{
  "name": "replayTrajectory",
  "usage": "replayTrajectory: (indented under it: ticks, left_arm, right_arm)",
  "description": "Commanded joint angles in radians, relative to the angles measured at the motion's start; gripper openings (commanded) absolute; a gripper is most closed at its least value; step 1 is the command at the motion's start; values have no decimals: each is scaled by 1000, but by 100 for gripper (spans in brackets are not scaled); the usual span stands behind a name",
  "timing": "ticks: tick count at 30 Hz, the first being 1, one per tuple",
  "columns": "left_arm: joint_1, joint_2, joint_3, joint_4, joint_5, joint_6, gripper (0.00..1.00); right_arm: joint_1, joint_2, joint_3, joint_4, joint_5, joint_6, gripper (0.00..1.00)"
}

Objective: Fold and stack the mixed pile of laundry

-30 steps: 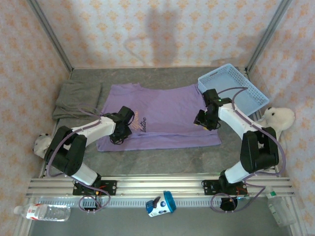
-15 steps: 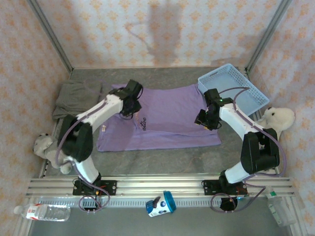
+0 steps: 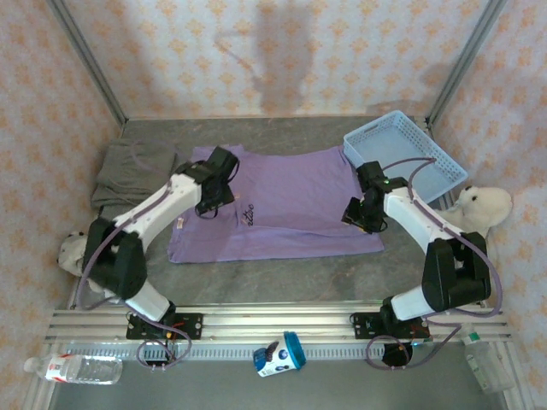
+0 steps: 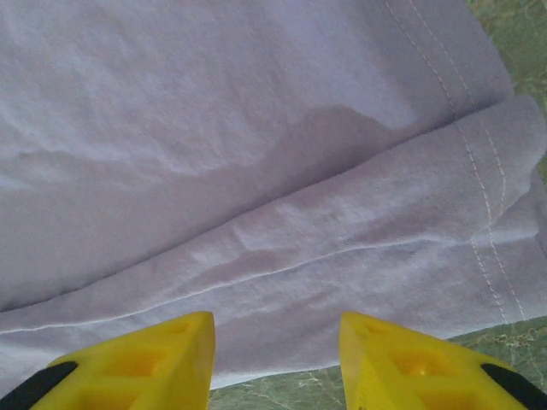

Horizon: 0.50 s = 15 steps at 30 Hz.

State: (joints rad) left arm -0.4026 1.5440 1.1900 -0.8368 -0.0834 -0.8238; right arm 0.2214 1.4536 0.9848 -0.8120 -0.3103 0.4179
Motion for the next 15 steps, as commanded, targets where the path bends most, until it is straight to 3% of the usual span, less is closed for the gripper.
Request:
replayTrajectory:
  ticks: [1,4,9,15]
  left_arm:
    - [-2,-57,-150,31,-35,-50,51]
    - [6,-76,-254,65,-60,-78,42]
    - [22,-19,-325,113,-56,-104,39]
    - [22,61,-367,156,-36,-133,38]
  right_arm:
    - [-8,28,-16,12,50,5,42]
    - [-17,59,-24,47,60,14,40]
    - [-25,150,9,18,62,-9,40]
    - [-26,212,-6,116,5,12,56]
